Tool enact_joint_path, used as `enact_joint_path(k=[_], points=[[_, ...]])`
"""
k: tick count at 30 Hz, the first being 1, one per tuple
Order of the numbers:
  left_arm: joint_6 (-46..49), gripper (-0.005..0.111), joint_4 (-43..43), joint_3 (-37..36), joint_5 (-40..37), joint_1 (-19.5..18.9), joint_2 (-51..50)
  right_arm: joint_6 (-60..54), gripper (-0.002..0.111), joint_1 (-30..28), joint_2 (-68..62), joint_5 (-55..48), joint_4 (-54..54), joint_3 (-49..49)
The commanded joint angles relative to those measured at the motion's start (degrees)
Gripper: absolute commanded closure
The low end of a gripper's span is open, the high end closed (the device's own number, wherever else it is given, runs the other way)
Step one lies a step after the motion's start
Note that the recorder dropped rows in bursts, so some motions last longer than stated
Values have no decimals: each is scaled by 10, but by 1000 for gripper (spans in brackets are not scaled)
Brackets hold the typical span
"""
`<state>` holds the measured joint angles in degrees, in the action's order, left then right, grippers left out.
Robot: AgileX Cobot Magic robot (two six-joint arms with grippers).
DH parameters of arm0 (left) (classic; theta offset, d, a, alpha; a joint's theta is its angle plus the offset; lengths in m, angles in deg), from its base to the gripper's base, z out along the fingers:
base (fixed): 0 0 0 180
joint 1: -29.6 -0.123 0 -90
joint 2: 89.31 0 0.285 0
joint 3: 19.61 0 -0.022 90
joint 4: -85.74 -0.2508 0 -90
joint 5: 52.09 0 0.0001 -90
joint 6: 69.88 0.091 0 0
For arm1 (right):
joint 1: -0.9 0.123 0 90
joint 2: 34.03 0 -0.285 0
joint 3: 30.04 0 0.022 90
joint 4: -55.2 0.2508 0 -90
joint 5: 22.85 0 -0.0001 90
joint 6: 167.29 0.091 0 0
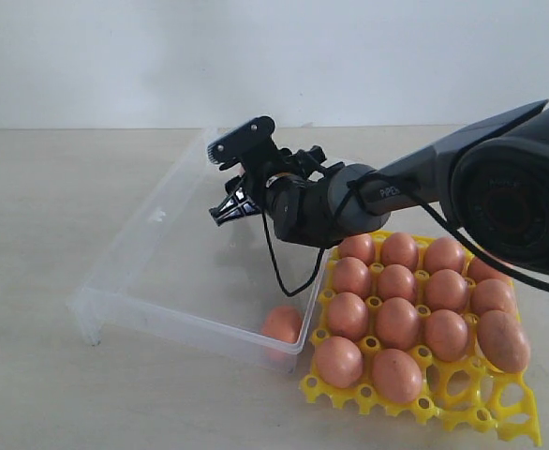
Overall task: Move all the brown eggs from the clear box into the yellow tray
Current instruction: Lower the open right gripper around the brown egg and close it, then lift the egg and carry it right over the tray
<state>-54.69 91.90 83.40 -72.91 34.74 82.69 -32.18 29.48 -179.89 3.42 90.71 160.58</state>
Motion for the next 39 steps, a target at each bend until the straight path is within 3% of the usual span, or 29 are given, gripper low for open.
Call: enact_joint_path(k=[1,23,25,27,29,36,39], points=[[-6,103,0,-2,2,-2,2,0,59,0,1,-11,1,3],[-6,103,0,-2,2,-2,2,11,60,-1,-5,-1,1,3],[-6,103,0,-2,2,-2,2,11,64,-1,-14,0,4,3],[-6,103,0,-2,2,-2,2,20,79,-1,-14,-13,4,3],[-6,103,0,-2,2,-2,2,30,109,-1,-11,-13,4,3],[-6,103,0,-2,2,-2,2,40,108,3,41,-80,26,-10],[-6,103,0,-2,2,-2,2,43,108,19,83,1,29,-77]])
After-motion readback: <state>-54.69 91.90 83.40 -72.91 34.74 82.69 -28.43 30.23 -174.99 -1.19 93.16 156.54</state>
